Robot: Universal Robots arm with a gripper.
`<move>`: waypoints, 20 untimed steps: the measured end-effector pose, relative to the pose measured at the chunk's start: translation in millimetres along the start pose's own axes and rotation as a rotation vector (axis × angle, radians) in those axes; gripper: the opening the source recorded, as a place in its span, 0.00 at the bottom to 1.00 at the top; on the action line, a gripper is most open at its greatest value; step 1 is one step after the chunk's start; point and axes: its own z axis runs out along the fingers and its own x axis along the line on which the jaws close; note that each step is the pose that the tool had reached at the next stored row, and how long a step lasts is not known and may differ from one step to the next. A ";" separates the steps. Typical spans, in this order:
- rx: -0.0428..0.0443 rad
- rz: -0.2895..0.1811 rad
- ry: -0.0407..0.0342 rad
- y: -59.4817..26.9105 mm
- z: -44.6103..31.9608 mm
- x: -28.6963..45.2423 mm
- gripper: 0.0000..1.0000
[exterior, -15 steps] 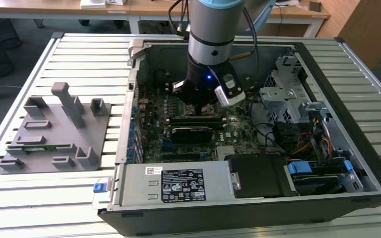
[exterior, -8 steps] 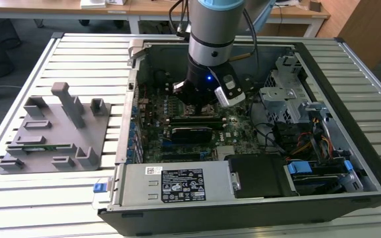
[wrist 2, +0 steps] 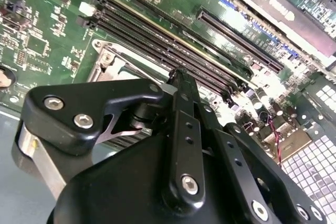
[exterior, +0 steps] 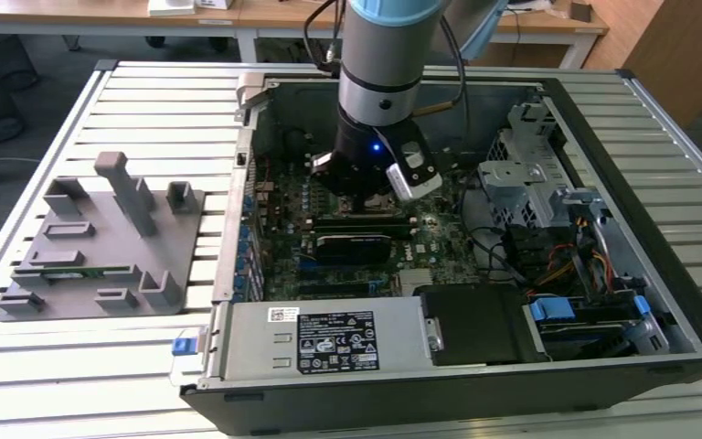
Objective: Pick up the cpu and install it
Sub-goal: 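Install the second cpu locking lever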
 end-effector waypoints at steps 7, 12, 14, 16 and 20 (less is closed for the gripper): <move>-0.0115 -0.001 -0.0003 -0.4 6.9 3.0 0.11; -0.0235 -0.001 -0.0005 -0.8 12.4 6.7 0.11; -0.0304 -0.001 -0.0005 -0.9 14.2 8.6 0.11; -0.0389 -0.001 -0.0008 -1.0 15.9 10.2 0.11; -0.0516 -0.002 -0.0010 -1.4 19.8 12.0 0.11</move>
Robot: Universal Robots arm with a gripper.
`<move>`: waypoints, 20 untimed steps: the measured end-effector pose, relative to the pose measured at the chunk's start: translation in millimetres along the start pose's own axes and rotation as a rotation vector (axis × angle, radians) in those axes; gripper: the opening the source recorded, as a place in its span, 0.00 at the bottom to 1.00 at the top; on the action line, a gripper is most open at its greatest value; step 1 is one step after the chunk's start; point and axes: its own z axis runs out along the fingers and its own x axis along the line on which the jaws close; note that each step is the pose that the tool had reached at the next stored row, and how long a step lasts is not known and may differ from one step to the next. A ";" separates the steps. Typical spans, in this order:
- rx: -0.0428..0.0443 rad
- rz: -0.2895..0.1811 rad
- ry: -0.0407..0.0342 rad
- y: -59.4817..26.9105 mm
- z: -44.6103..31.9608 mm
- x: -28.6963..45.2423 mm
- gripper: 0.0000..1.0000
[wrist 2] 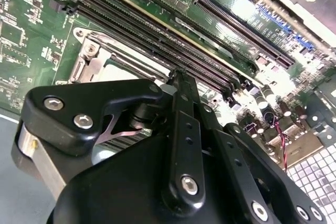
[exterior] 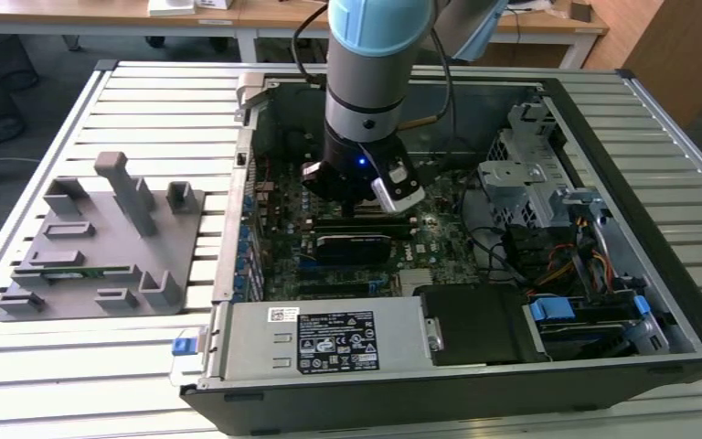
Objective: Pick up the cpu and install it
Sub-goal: 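Install the second cpu locking lever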
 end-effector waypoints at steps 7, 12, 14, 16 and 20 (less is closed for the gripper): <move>-0.0350 -0.001 -0.0006 -4.6 2.1 1.0 0.11; -0.0385 -0.001 -0.0007 -10.1 1.6 1.6 0.11; -0.0387 -0.001 -0.0007 -11.3 1.5 1.6 0.11; -0.0393 -0.001 -0.0008 -12.8 1.5 1.7 0.11; -0.0432 -0.001 -0.0008 -15.0 1.6 1.8 0.11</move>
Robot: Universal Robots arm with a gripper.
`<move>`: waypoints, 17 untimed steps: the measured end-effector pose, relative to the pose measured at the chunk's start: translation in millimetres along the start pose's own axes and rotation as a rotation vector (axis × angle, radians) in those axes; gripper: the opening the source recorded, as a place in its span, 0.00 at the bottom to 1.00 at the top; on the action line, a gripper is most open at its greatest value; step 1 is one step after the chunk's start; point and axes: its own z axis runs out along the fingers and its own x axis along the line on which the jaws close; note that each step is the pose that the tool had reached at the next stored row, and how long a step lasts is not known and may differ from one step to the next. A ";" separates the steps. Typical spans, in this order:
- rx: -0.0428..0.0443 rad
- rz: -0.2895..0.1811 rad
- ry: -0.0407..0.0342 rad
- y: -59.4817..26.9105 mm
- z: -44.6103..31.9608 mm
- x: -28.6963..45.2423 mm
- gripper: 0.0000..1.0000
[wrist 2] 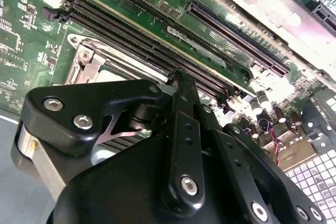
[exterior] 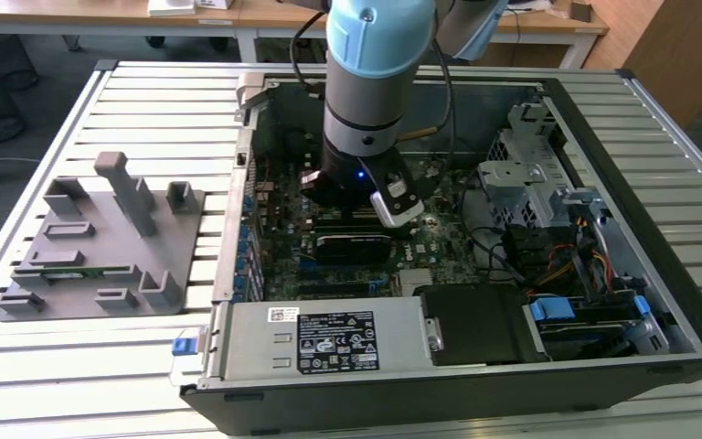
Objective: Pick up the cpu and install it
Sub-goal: 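Install the second cpu locking lever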
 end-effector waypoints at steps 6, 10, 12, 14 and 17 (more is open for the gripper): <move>-0.0193 -0.001 -0.0004 -0.6 3.8 3.1 0.11; -0.0254 -0.001 -0.0005 -1.2 6.7 5.5 0.11; -0.0291 -0.001 -0.0006 -1.4 8.2 6.4 0.11; -0.0332 -0.001 -0.0006 -1.6 9.4 7.1 0.11; -0.0399 -0.001 -0.0007 -1.8 10.7 8.2 0.11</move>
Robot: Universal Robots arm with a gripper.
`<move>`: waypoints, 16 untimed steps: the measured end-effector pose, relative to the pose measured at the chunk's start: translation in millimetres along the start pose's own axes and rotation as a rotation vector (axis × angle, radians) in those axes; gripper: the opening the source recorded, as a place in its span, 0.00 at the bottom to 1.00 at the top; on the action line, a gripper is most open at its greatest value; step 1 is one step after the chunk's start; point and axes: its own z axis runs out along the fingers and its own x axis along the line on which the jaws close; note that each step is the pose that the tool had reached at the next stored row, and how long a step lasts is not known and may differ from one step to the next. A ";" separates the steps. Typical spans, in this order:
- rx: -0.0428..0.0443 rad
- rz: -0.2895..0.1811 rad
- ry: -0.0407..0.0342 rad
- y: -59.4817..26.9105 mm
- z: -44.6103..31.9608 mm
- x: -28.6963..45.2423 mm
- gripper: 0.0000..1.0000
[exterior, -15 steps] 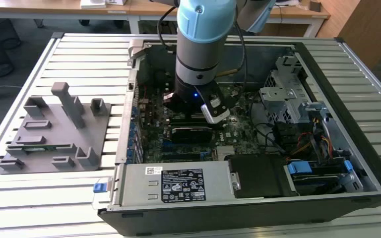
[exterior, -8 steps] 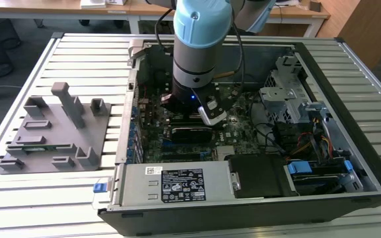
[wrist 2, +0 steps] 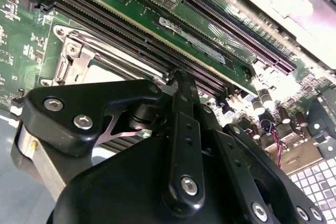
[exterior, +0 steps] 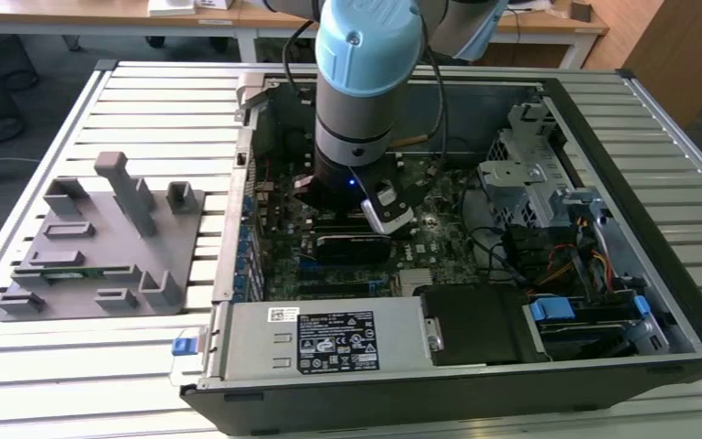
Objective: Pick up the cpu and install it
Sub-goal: 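Install the second cpu locking lever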
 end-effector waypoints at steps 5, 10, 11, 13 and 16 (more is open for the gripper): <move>-0.0203 -0.001 -0.0005 -0.1 0.8 0.5 0.11; -0.0285 -0.001 -0.0007 -0.2 1.1 0.6 0.11; -0.0296 -0.001 -0.0007 -0.2 1.3 0.7 0.11; -0.0309 -0.001 -0.0007 -0.3 1.8 0.8 0.11; -0.0329 -0.001 -0.0007 -0.5 2.5 1.3 0.11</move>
